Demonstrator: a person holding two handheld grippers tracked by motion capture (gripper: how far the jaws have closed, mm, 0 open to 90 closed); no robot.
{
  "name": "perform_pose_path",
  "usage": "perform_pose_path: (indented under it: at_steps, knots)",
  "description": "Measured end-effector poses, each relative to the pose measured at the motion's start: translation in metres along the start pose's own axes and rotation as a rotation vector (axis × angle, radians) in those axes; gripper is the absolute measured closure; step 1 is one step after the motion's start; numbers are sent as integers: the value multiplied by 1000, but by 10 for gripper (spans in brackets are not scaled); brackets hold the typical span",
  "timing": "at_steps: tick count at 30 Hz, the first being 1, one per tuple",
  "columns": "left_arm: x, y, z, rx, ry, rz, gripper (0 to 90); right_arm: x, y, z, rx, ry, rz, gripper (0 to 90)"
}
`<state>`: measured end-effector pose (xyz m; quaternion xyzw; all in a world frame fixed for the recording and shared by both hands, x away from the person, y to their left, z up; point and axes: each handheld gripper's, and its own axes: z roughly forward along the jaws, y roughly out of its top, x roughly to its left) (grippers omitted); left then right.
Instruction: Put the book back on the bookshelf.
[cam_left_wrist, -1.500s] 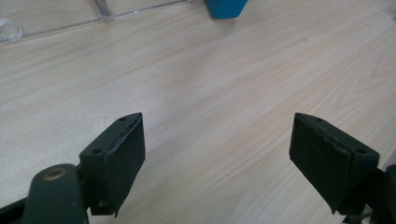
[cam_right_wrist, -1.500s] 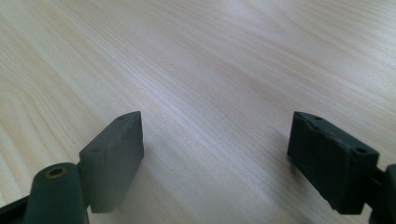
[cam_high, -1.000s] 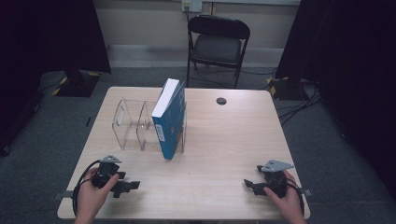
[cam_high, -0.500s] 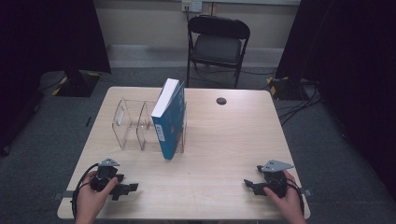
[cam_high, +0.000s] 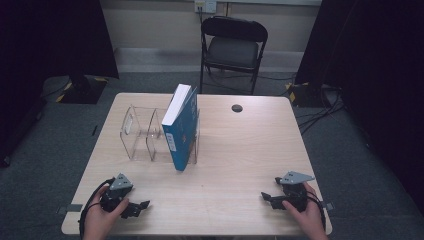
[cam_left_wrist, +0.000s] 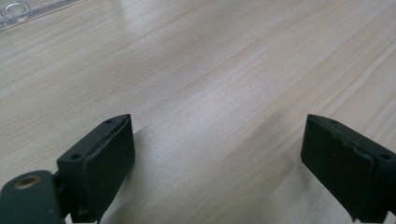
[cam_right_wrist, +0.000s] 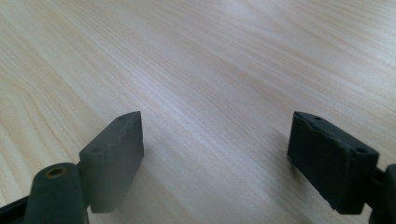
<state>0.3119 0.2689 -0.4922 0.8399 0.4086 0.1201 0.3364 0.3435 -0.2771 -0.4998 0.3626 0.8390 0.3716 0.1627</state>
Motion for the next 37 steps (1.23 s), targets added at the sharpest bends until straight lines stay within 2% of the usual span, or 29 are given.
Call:
perform_pose_path:
  at_steps: [2, 4, 6, 10, 13, 21, 37]
  knots:
    - [-2, 0, 1, 3, -2, 8, 77, 0, 0, 0, -1, 0, 0, 178]
    - [-3, -1, 4, 7, 10, 56, 37, 0, 0, 0, 0, 0, 0, 178]
    - [-4, -3, 6, -3, 19, 70, 0, 0, 0, 0, 1, -2, 0, 178]
    - [-4, -4, 7, -18, 23, 66, 0, 0, 0, 0, 0, 0, 0, 178]
    - [-2, -7, 9, -60, 19, 70, 0, 0, 0, 0, 0, 0, 0, 178]
    - [-1, -7, 9, -62, 17, 70, 0, 1, 0, 1, 9, 4, -15, 138]
    - [-1, -7, 9, -61, 20, 70, 0, 1, 0, 1, 10, 8, -14, 136]
